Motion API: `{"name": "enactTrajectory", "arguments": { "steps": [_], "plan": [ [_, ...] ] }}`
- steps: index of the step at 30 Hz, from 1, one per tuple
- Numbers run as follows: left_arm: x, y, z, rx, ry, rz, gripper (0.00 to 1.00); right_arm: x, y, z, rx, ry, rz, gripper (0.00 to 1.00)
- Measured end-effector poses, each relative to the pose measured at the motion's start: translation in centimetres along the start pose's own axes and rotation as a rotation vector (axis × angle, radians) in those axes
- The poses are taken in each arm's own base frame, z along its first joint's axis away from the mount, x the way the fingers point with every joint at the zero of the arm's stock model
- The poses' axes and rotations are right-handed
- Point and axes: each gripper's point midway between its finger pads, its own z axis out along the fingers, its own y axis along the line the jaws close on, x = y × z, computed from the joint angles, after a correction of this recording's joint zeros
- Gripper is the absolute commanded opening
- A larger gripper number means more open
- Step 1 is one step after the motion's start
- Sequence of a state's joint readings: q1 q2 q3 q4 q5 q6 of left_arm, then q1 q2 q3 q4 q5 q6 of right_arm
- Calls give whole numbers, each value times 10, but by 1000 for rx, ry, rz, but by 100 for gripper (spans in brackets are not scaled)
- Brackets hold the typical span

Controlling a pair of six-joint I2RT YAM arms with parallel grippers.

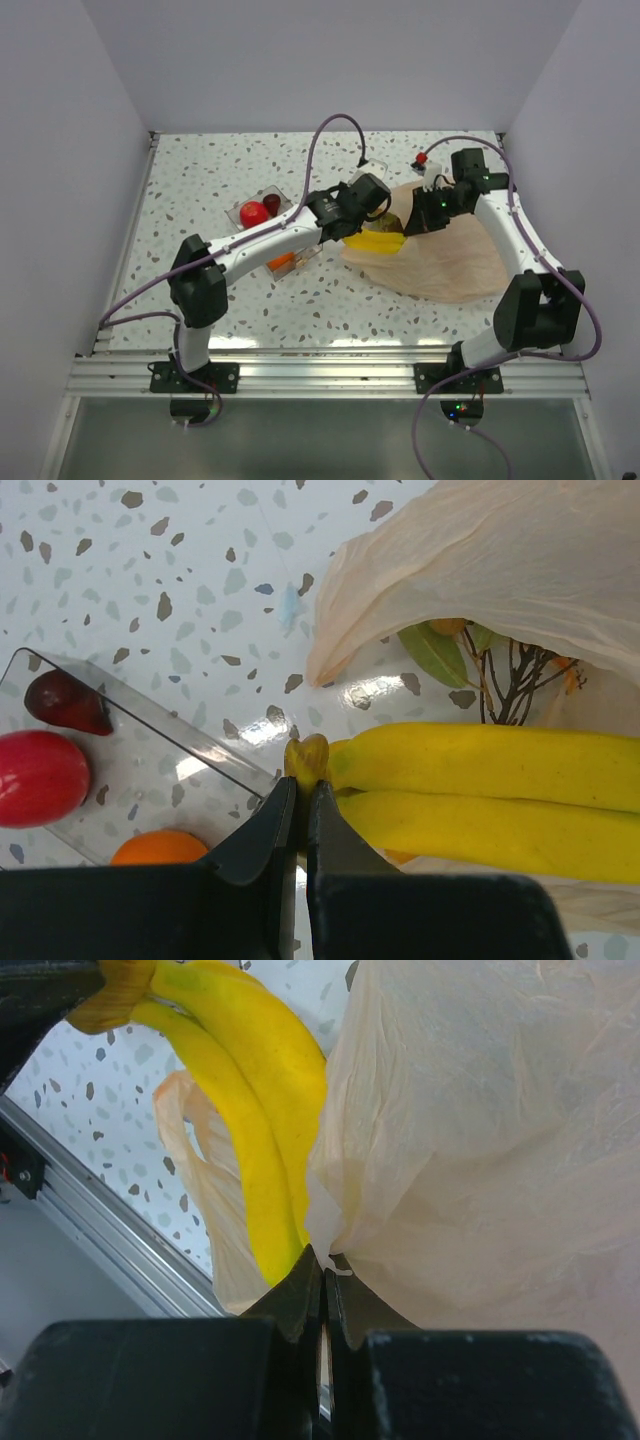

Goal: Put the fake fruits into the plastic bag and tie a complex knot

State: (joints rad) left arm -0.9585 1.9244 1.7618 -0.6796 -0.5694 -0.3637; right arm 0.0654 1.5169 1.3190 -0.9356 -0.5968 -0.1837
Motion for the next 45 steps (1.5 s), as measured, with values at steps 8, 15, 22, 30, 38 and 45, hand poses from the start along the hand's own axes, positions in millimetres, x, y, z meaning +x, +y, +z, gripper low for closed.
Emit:
{"name": "enactTrajectory", "arguments": {
  "steps": [8,15,22,30,38,45],
  "plan": [
    [1,-27,-14,107,23,-22,0,4,-2,3,-1,6,5,0],
    [-11,-52,-15,217,-13,-111,0,3,-2,4,0,2,5,0],
    [-24,-66,0,210,-35,-182,0,1,-2,5,-5,-8,6,0],
    [8,-50,31,145,26,-249,0,-2,8,0,-37,-31,16,0],
    [21,-19,53,77,50,-284,0,-13,17,-9,-51,-72,25,0],
    [6,-12,50,106,21,-323,0,-17,28,-9,-105,-93,40,0]
  ]
}}
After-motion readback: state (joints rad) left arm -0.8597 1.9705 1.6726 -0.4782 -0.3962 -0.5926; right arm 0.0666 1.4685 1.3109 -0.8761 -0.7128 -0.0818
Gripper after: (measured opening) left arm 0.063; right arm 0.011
